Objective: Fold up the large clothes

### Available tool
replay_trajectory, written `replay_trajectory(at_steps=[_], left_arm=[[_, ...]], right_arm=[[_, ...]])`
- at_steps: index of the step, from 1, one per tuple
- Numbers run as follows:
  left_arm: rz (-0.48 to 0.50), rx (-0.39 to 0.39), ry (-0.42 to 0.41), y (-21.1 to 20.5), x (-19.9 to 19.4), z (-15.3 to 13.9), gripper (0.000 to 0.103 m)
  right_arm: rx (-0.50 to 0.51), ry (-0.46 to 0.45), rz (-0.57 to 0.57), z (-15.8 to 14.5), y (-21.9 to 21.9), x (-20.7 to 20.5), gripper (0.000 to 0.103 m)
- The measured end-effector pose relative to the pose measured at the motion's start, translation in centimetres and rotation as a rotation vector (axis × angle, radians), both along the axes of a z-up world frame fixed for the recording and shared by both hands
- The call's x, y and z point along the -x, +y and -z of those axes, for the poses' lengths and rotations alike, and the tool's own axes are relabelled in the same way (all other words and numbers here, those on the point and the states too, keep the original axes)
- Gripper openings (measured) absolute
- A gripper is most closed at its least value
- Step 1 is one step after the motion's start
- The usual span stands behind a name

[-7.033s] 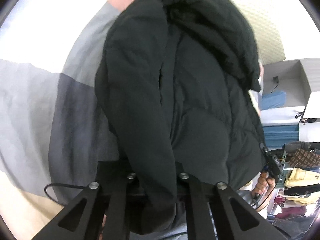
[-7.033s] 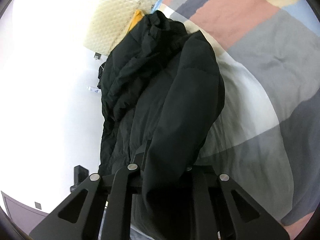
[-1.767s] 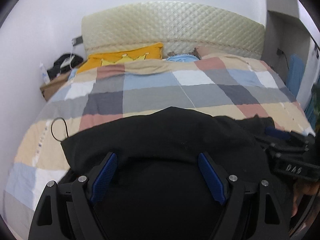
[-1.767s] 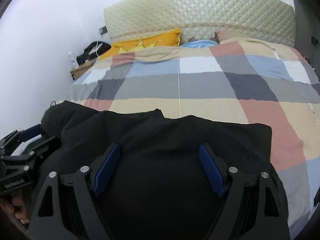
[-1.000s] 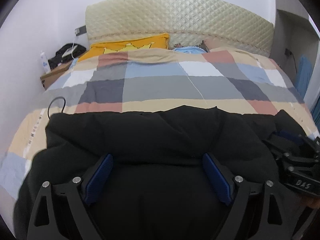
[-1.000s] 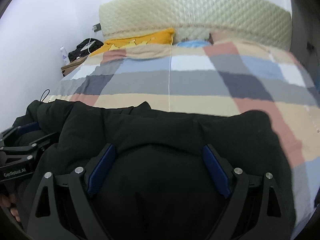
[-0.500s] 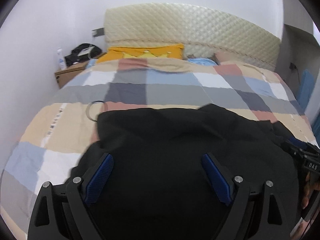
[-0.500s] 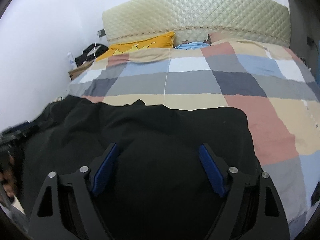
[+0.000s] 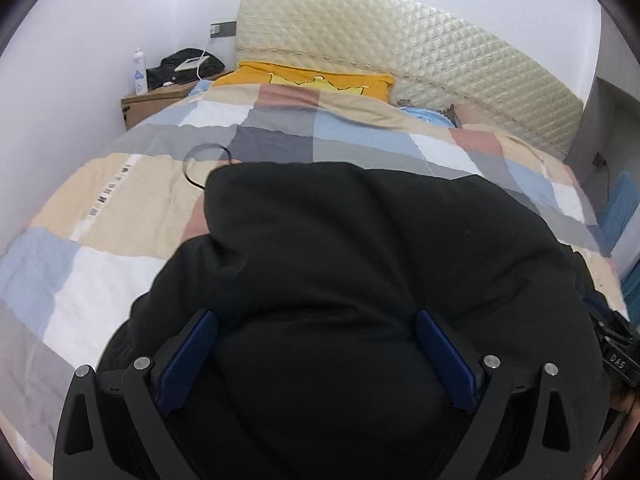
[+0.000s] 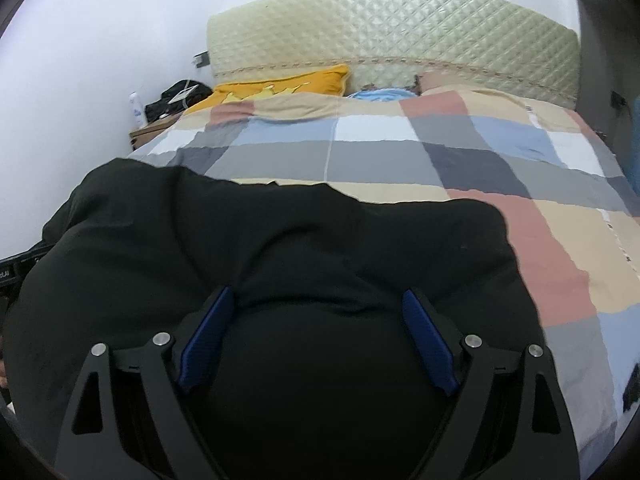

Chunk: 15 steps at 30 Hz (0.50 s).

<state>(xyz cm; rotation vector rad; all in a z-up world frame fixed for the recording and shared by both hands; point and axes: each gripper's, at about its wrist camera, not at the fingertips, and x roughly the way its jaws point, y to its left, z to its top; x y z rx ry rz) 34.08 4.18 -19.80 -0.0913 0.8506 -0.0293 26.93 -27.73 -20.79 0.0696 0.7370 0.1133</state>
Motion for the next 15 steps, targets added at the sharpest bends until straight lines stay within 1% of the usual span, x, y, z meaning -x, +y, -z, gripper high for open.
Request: replay_trajectory(at_steps=[2, 4, 6, 7, 9, 11, 13, 14, 15], left_arm=[[-0.011, -0.039, -0.03, -0.3, 0.8, -0.8, 0.1], [-0.018, -0.051, -0.047, -0.3, 1.5, -1.5, 0.099], [-0.033, -0.025, -0.031, 0.0, 2.4, -2.7, 0.099], [-0.041, 0.018, -0.045, 0.3, 3.4, -4.0, 0.098], [-0.053, 0.041, -0.077, 0.5, 5.1, -6.3, 0.098], [-0.065, 0.019, -0.129, 0.3, 7.3, -9.1, 0.099], [-0.075, 0.004, -0.164, 0.2, 9.1, -11.5, 0.099], [-0.075, -0.001, -0.194, 0.0, 10.6, -13.4, 0.099], [-0.074, -0.006, -0.215, -0.2, 11.7, -14.7, 0.099]], right_arm=[[-0.001, -0.01, 0.013, -0.7, 0.1, 0.5, 0.086], [-0.029, -0.036, -0.017, -2.1, 0.2, 1.8, 0.086], [-0.049, -0.062, -0.04, -3.6, 0.2, 3.5, 0.087], [-0.06, -0.07, -0.035, -4.5, 0.0, 4.3, 0.087], [-0.083, -0.092, -0.019, -6.6, -0.1, 5.9, 0.087], [-0.099, -0.14, 0.0, -9.5, -0.3, 7.9, 0.087], [-0.095, -0.191, 0.01, -12.5, -0.3, 9.9, 0.087], [-0.091, -0.209, 0.013, -13.6, -0.3, 10.5, 0.089], [-0.081, -0.242, 0.017, -15.3, -0.2, 11.8, 0.091]])
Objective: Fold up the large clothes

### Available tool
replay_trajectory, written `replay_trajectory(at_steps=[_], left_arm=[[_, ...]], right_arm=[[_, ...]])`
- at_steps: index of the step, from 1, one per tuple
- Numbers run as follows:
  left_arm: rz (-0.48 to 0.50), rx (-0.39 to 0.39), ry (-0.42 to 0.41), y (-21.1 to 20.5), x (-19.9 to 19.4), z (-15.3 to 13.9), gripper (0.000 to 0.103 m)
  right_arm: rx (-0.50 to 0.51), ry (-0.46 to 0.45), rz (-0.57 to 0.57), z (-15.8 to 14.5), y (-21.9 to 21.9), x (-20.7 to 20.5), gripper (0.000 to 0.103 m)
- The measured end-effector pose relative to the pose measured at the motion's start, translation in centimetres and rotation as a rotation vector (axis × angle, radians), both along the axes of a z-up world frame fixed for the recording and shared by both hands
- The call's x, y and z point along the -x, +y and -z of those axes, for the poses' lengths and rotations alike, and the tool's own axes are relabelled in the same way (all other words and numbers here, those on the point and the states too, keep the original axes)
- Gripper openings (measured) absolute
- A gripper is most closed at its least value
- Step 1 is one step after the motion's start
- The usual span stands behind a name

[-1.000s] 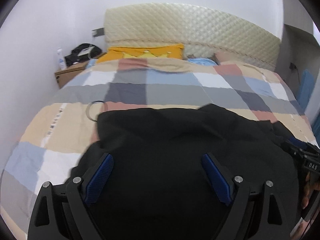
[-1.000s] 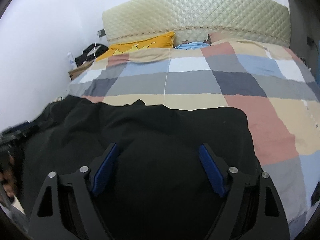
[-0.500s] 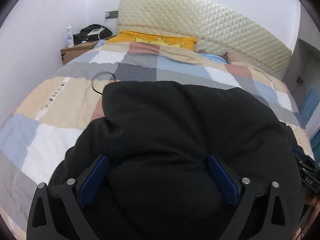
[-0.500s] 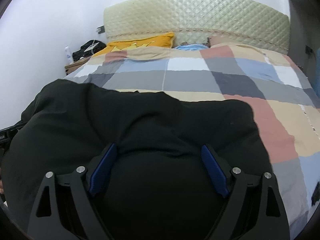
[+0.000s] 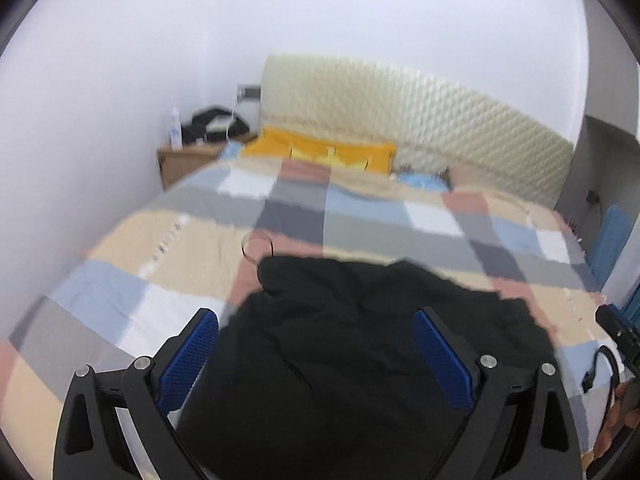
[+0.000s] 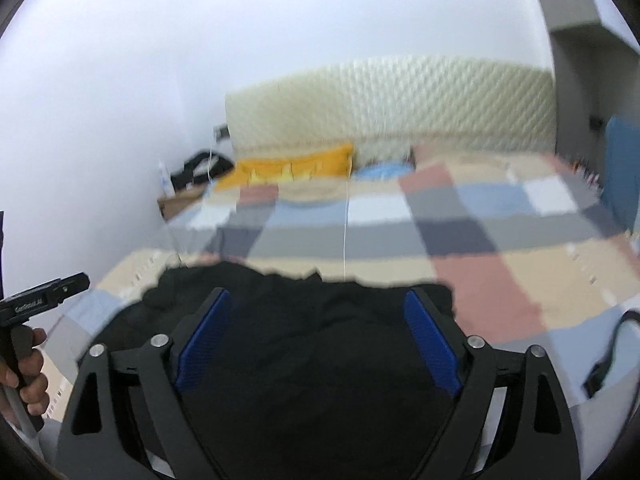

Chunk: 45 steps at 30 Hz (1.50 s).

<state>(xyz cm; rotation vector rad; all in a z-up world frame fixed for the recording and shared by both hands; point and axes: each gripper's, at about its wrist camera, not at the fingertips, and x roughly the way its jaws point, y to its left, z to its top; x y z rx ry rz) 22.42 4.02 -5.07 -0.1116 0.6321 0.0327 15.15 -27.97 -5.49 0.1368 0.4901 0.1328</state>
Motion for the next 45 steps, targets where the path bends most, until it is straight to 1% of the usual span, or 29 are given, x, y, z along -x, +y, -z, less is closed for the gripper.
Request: replay_trajectory(at_steps=[4, 6, 8, 10, 12, 14, 16, 23, 25, 29, 33, 37, 41, 43, 45], left_arm=[[0.0, -0.02, -0.077, -0.4, 3.7, -5.2, 0.099], [0.016, -0.01, -0.116, -0.6, 6.0, -7.7, 0.099], [0.022, -0.014, -0.14, -0.9, 7.7, -9.2, 0.099], [0.008, -0.039, -0.153, -1.2, 9.4, -10.4, 0.1], [-0.007, -0.063, -0.156, -1.5, 10.9, -11.0, 0.1], [-0.017, -0.059, -0.162, -1.4, 12.5, -11.5, 0.1], [-0.022, -0.047, -0.164, -1.4, 13.7, -11.7, 0.1], [0.002, -0.043, -0.164, -2.2, 17.7, -11.8, 0.1], [0.003, -0.036, -0.157, -2.3, 18.3, -11.4, 0.1], [0.006, -0.048, -0.136, -2.6, 19.2, -10.7, 0.1], [0.015, -0.052, -0.1, -2.9, 19.5, -9.5, 0.1], [0.035, -0.073, -0.037, -3.8, 19.4, -7.4, 0.1], [0.054, -0.075, 0.025, -4.6, 19.2, -5.3, 0.1], [0.059, -0.083, 0.049, -4.9, 19.3, -4.5, 0.1], [0.056, -0.089, 0.069, -5.1, 19.3, -3.8, 0.1]], right_arm=[[0.026, -0.104, 0.007, -5.9, 0.7, 4.4, 0.097], [0.031, -0.154, 0.008, -8.2, 0.9, 6.5, 0.1], [0.034, -0.189, 0.021, -10.0, 1.1, 8.3, 0.102], [0.018, -0.213, 0.024, -11.2, 1.0, 9.9, 0.103], [-0.02, -0.221, 0.008, -12.1, 0.8, 11.6, 0.103], [-0.038, -0.237, 0.01, -12.8, 0.7, 13.4, 0.103], [-0.031, -0.25, 0.018, -13.3, 0.9, 14.8, 0.103], [-0.025, -0.267, 0.015, -13.6, 2.0, 18.8, 0.103], [-0.03, -0.262, 0.006, -13.3, 2.4, 19.6, 0.103], [-0.019, -0.242, 0.003, -12.5, 3.5, 21.1, 0.103], [-0.027, -0.188, -0.01, -10.9, 4.5, 21.4, 0.103], [-0.032, -0.127, -0.017, -8.9, 4.9, 21.4, 0.103], [-0.015, -0.069, -0.003, -6.8, 5.0, 21.4, 0.103], [-0.013, -0.023, -0.003, -5.6, 4.7, 21.2, 0.103], [-0.011, 0.004, 0.009, -4.7, 4.4, 21.1, 0.103]])
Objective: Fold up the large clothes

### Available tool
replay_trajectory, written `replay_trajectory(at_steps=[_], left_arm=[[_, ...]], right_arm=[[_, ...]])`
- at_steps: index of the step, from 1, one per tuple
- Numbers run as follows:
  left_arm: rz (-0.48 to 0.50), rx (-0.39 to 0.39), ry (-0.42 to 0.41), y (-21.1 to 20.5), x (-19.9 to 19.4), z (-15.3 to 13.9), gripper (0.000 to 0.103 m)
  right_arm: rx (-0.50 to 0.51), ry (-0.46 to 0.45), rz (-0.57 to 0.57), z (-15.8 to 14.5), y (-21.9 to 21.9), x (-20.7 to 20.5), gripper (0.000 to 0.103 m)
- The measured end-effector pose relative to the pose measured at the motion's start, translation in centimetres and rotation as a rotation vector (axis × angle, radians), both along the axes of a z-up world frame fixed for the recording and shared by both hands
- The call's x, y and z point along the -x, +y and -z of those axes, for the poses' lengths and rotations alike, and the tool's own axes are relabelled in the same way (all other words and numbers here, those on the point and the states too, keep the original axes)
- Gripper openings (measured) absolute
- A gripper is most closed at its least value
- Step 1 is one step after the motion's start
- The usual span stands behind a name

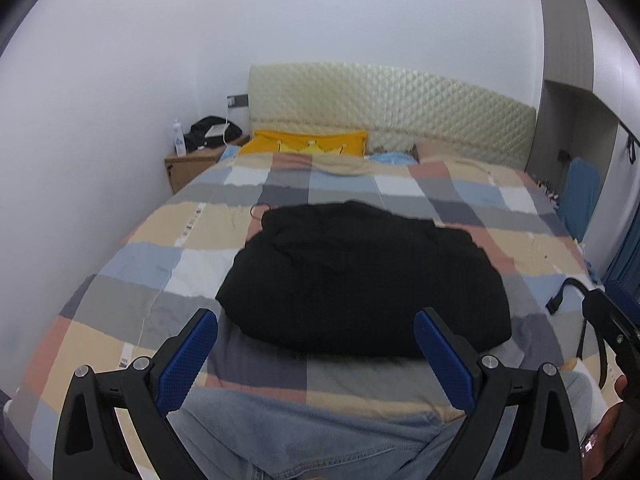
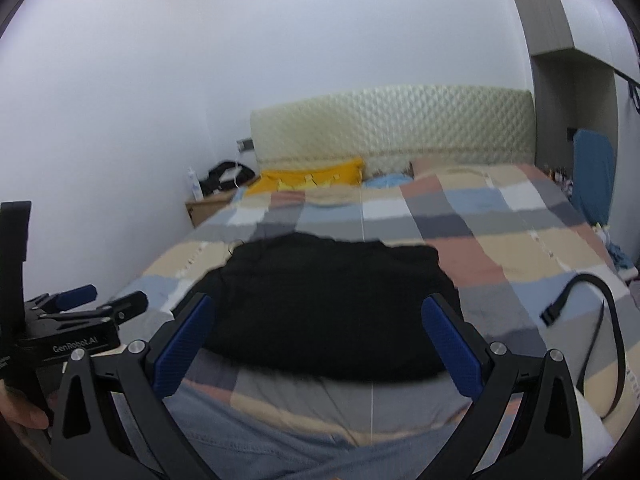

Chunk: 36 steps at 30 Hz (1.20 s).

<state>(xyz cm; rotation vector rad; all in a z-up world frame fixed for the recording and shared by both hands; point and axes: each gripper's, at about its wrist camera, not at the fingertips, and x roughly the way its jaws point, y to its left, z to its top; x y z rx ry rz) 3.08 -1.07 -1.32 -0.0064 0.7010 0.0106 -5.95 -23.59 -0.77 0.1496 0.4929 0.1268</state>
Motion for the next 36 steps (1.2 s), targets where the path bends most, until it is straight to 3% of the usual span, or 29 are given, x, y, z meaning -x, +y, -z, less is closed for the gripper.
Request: replay_trajectory(at_steps=[13, 36], left_arm=[[0.01, -0.004, 0.076, -0.8, -0.3, 1.9, 0.1], [0.013, 0.014, 0.09, -0.9, -0.8, 2.4, 0.1]], right_arm=[[0.042, 0.096, 0.021, 2.7, -0.7, -0.6, 0.103], [0.059, 0.11, 0.045, 3.0, -0.3, -1.2, 0.103]])
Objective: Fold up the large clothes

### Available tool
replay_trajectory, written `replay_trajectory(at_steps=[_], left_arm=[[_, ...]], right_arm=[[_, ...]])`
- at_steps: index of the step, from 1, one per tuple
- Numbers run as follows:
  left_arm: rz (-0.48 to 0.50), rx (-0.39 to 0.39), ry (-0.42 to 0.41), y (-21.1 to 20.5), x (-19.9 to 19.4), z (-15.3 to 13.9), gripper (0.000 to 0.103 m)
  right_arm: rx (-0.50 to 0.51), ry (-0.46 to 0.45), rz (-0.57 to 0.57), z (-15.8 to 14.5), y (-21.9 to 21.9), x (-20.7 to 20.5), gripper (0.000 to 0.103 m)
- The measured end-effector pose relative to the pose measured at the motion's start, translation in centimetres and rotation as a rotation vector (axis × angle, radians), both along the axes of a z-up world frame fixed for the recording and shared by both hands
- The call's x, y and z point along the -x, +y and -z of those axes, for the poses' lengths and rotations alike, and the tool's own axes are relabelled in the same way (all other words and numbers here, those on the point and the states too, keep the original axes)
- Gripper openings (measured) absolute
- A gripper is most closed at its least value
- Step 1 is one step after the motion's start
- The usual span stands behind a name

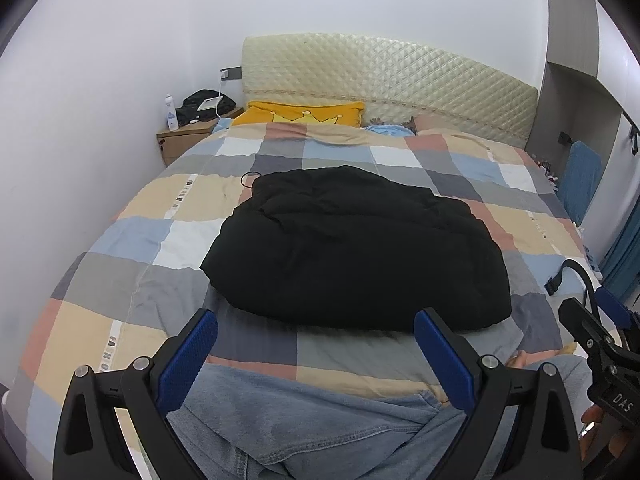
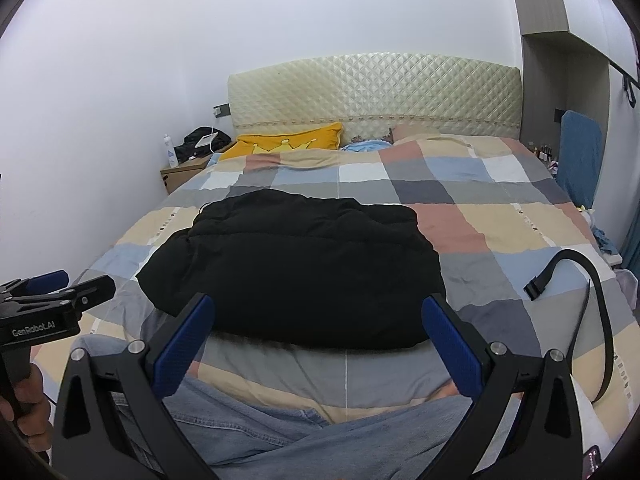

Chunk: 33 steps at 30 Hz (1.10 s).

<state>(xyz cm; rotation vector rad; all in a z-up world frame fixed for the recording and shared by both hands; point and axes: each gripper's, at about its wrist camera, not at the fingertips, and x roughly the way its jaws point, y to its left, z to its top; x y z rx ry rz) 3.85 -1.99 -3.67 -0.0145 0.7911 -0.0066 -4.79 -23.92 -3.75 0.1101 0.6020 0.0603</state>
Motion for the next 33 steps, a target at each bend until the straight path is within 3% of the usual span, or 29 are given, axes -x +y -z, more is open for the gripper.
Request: replay_trajectory(at_steps=[33], left_arm=[[0.034, 0.02, -0.02, 0.4, 0.4, -0.9, 0.1]], right_arm=[[0.014, -0.013, 0.038, -0.1, 0.0, 1.0, 0.103]])
